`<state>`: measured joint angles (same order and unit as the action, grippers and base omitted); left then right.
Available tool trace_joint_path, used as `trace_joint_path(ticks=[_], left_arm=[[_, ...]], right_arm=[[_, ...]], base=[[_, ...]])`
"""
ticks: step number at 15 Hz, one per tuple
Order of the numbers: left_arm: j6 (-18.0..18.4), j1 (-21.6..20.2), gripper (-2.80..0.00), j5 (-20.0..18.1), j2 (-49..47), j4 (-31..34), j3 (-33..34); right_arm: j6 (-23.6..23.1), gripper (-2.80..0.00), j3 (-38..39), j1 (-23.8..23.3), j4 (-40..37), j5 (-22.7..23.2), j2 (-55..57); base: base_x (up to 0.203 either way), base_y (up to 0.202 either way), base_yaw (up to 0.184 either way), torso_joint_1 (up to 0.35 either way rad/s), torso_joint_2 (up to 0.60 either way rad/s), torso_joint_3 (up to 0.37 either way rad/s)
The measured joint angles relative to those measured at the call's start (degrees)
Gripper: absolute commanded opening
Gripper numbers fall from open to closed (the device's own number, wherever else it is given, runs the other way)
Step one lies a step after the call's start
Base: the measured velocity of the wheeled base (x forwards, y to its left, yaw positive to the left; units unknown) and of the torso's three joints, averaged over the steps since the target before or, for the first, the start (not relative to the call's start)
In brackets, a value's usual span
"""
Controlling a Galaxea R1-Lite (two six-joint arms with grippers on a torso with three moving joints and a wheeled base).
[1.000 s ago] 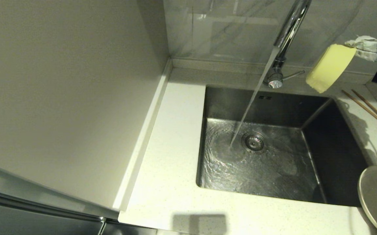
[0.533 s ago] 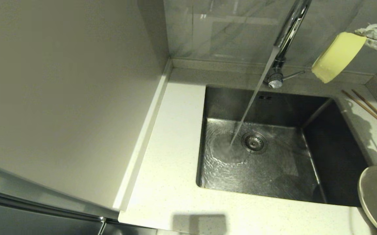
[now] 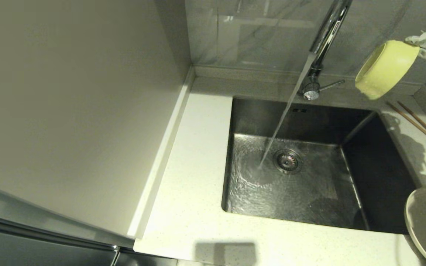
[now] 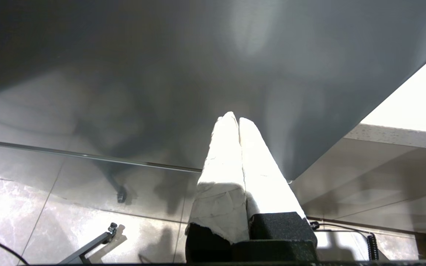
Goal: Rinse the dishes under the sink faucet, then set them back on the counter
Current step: Place the bowl on the table
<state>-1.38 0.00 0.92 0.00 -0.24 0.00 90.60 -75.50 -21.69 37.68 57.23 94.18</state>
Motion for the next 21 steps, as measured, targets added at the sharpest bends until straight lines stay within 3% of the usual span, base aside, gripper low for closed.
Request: trace_joint_path(ticks=[6, 9, 13, 17, 21], left_arm=[[0.00, 0.00, -2.80, 0.01, 0.00, -0.01, 0.00], [0.00, 0.00, -2.80, 0.05, 0.00, 0.02, 0.00], [0.00, 0.00, -2.80, 0.01, 0.00, 0.01, 0.00], [0.00, 0.00, -2.80, 0.03, 0.00, 0.00, 0.00], [-0.01, 0.00, -2.80, 0.01, 0.00, 0.00, 0.00]], right_arm=[[-3.57, -2.80, 6.74, -0.79, 2.72, 3.74, -1.54], [-4.52, -2.80, 1.59, -1.07, 3.02, 4.56, -1.82], [-4.93, -2.80, 6.73, -1.24, 2.78, 5.48, -2.59], [-5.32, -2.80, 1.80, -1.31, 1.20, 5.55, -2.70], [-7.63, -2.80, 8.39, -1.24, -0.87, 5.56, -3.15]], base=[[0.000, 0.000, 0.000, 0.000, 0.00, 0.000], [0.000, 0.000, 0.000, 0.000, 0.00, 0.000], [0.000, 0.000, 0.000, 0.000, 0.00, 0.000], [0.000, 0.000, 0.000, 0.000, 0.00, 0.000], [0.000, 0.000, 0.000, 0.000, 0.00, 0.000]])
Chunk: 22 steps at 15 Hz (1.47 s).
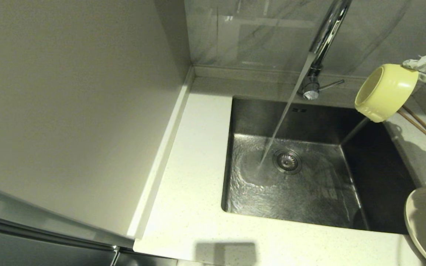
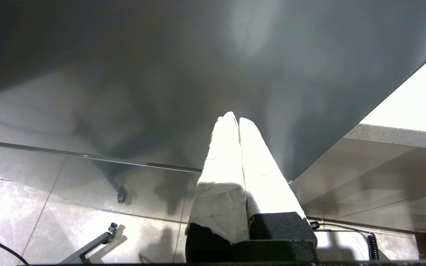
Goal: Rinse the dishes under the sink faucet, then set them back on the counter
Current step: Place the bowl on the table
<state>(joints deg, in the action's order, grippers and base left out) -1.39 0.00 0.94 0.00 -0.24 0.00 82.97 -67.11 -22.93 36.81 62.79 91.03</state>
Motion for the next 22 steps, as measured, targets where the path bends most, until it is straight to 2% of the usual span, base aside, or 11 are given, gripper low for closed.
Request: trace_joint_path(ticks=[2, 5, 7, 9, 11, 13, 15, 17, 19, 22], left_arm=[[0.01, 0.00, -2.80, 0.00, 0.00, 0.02, 0.00], [0.01, 0.00, -2.80, 0.00, 0.00, 0.02, 0.00], [0.01, 0.00, -2.80, 0.02, 0.00, 0.03, 0.00], [0.01, 0.00, -2.80, 0.02, 0.00, 0.00, 0.00], [0.01, 0.02, -2.80, -0.01, 0.00, 0.00, 0.00], [0.02, 0.00, -2.80, -0.01, 0.00, 0.00, 0.00], [0.01, 0.01, -2.80, 0.00, 0.00, 0.00, 0.00], [0.01, 0.00, -2.80, 0.00, 0.00, 0.02, 0.00], [0.01, 0.00, -2.80, 0.00, 0.00, 0.02, 0.00], [0.02, 0.00, -2.80, 0.00, 0.00, 0.00, 0.00]], right_arm=[[-0.64, -2.80, -4.12, 0.00, -3.06, -0.20, 0.61], [-1.20, -2.80, -23.03, 0.03, -15.80, -2.03, 2.39], [-1.73, -2.80, -33.01, 0.06, -33.53, -3.08, 3.69], [-4.03, -2.80, -37.98, 0.06, -54.06, -4.26, 4.88], [-11.53, -2.80, -40.18, 0.39, -71.63, -8.18, 5.56], [-24.15, -2.80, -40.85, 1.00, -89.35, -17.34, 6.10], [-33.75, -2.80, -40.56, 1.46, -100.31, -28.13, 6.73], [-41.23, -2.80, -40.87, 1.97, -100.64, -37.41, 7.22], [-50.37, -2.80, -41.31, 3.50, -95.47, -43.28, 7.48], [-63.87, -2.80, -42.46, 6.62, -90.84, -45.70, 7.64]], base=[[0.000, 0.000, 0.000, 0.000, 0.00, 0.000], [0.000, 0.000, 0.000, 0.000, 0.00, 0.000], [0.000, 0.000, 0.000, 0.000, 0.00, 0.000], [0.000, 0.000, 0.000, 0.000, 0.00, 0.000], [0.000, 0.000, 0.000, 0.000, 0.00, 0.000], [0.000, 0.000, 0.000, 0.000, 0.00, 0.000], [0.000, 0.000, 0.000, 0.000, 0.00, 0.000], [0.000, 0.000, 0.000, 0.000, 0.00, 0.000], [0.000, 0.000, 0.000, 0.000, 0.00, 0.000], [0.000, 0.000, 0.000, 0.000, 0.00, 0.000]])
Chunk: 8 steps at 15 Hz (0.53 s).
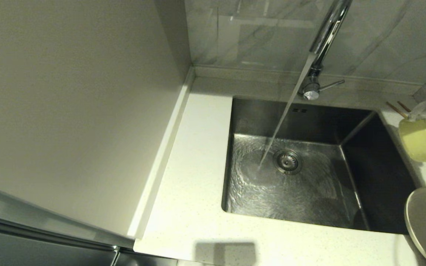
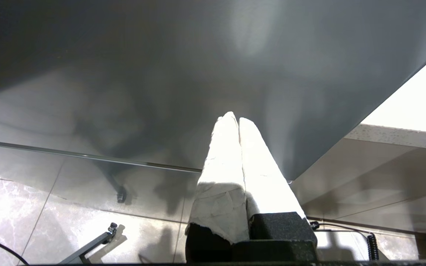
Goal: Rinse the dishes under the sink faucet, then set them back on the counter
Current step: Place the bowl on the table
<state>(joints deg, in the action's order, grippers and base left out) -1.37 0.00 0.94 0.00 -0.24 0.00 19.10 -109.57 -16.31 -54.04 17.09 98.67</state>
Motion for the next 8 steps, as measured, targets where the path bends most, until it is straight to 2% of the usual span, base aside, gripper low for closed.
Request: trace_joint_path(ticks=[2, 4, 6, 7, 8], left_arm=[[-0.03, 0.00, -2.80, 0.02, 0.00, 0.02, 0.00], [0.00, 0.00, -2.80, 0.00, 0.00, 0.00, 0.00], [0.01, 0.00, -2.80, 0.00, 0.00, 0.01, 0.00], [0.00, 0.00, -2.80, 0.00, 0.00, 0.00, 0.00], [0.00, 0.00, -2.80, 0.01, 0.00, 0.01, 0.00]], right_arm=[[-9.91, -2.80, 0.61, 0.70, 0.29, -2.43, -0.05], [-22.32, -2.80, 3.70, 0.54, 0.31, -7.11, -0.30], [-32.57, -2.80, 5.98, -0.17, 0.43, -12.42, -0.49], [-35.83, -2.80, 6.57, -0.42, 0.51, -13.61, -0.35], [-37.17, -2.80, 6.85, -0.57, 0.73, -14.10, -0.03]], base=[[0.000, 0.000, 0.000, 0.000, 0.00, 0.000], [0.000, 0.000, 0.000, 0.000, 0.00, 0.000], [0.000, 0.000, 0.000, 0.000, 0.00, 0.000], [0.000, 0.000, 0.000, 0.000, 0.00, 0.000], [0.000, 0.000, 0.000, 0.000, 0.00, 0.000]])
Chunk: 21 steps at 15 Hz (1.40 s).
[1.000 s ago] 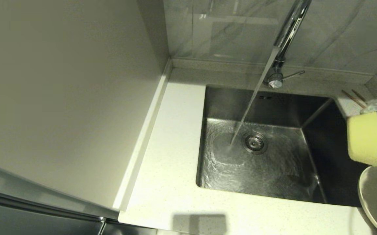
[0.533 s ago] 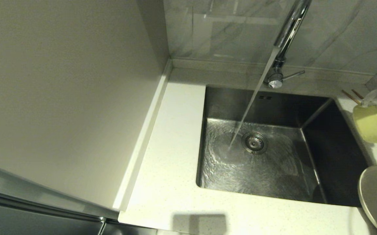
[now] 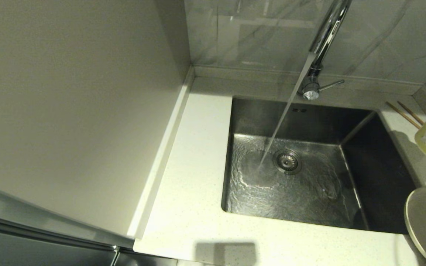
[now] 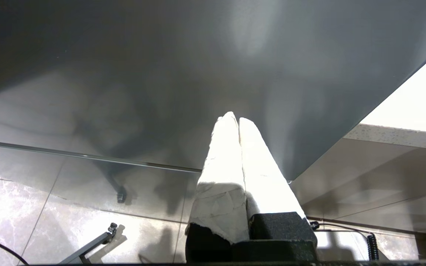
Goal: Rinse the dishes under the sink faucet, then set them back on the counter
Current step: Place the bowl on the table
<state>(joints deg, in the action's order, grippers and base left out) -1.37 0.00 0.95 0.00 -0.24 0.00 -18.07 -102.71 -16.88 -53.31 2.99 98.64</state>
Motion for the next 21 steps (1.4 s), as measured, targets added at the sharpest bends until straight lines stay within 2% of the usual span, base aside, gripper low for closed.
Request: trace_joint_path(ticks=[3, 8, 16, 17, 18, 21], left_arm=[[-0.01, 0.00, -2.80, 0.00, 0.00, 0.02, 0.00], [-0.01, 0.00, -2.80, -0.01, 0.00, 0.01, 0.00], [-0.01, 0.00, -2.80, 0.04, 0.00, -0.01, 0.00], [-0.01, 0.00, -2.80, -0.01, 0.00, -0.01, 0.00], [0.00, 0.00, -2.80, 0.02, 0.00, -0.01, 0.00], [-0.01, 0.00, -2.80, -0.02, 0.00, 0.03, 0.00]], right_arm=[[-0.55, -2.80, 2.02, -0.35, 4.49, -2.66, 1.61], [-0.72, -2.80, 8.36, -1.56, 19.51, -7.78, 6.10], [-0.72, -2.80, 6.49, -4.51, 20.57, -8.72, 10.57], [-0.70, -2.30, 6.13, -4.59, 20.57, -8.75, 10.87], [-0.67, 0.00, 5.83, -4.65, 20.58, -8.86, 11.08], [-0.54, 0.00, 4.89, -4.65, 20.55, -8.80, 11.29]], base=[[0.000, 0.000, 0.000, 0.000, 0.00, 0.000], [0.000, 0.000, 0.000, 0.000, 0.00, 0.000], [0.000, 0.000, 0.000, 0.000, 0.00, 0.000], [0.000, 0.000, 0.000, 0.000, 0.00, 0.000], [0.000, 0.000, 0.000, 0.000, 0.00, 0.000], [0.000, 0.000, 0.000, 0.000, 0.00, 0.000]])
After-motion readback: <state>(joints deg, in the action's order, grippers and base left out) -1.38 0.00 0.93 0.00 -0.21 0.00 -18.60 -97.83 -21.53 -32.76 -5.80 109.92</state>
